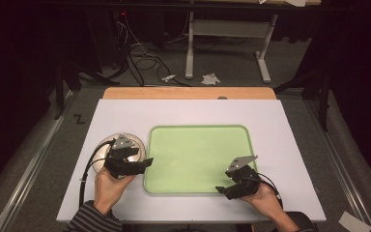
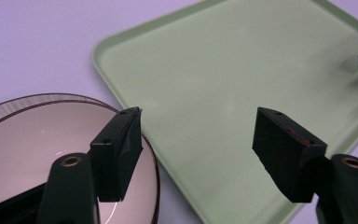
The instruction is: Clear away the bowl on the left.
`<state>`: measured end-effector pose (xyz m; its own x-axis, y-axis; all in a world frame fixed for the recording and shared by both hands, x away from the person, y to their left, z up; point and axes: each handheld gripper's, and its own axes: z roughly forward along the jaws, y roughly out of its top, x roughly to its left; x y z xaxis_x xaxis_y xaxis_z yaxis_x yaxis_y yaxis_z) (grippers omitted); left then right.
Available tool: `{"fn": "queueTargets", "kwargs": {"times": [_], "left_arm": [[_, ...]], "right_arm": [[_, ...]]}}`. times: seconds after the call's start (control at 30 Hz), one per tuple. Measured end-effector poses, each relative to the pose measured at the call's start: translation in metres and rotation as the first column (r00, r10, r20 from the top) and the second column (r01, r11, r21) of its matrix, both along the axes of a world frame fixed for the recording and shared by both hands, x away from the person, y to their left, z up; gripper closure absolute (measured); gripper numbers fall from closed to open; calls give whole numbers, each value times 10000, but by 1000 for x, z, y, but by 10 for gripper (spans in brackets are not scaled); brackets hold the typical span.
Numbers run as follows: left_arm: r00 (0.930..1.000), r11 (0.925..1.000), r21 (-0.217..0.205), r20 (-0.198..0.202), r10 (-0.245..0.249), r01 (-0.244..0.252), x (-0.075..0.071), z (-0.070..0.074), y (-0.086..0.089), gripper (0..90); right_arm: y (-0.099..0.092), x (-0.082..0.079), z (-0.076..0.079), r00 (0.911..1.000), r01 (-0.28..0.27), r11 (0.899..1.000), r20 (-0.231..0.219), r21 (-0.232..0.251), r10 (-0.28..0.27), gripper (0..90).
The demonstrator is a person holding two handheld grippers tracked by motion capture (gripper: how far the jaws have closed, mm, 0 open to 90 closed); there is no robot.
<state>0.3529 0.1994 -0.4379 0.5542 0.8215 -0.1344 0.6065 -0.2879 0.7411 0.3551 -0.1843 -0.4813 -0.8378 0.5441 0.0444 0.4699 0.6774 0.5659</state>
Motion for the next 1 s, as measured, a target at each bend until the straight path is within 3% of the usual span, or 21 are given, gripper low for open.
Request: {"fn": "queueTargets", "kwargs": {"times": [0.57, 1.0], "left_arm": [[9974, 9974, -58, -74, 713, -713, 7, -1, 19, 325], [9898, 9901, 4, -220, 1407, -1407, 15, -4, 37, 325]], "right_arm": [[1, 0, -1, 9999, -107, 9999, -28, -41, 107, 333], [2, 0, -2, 9998, -159, 9997, -119, -169, 157, 331]]}}
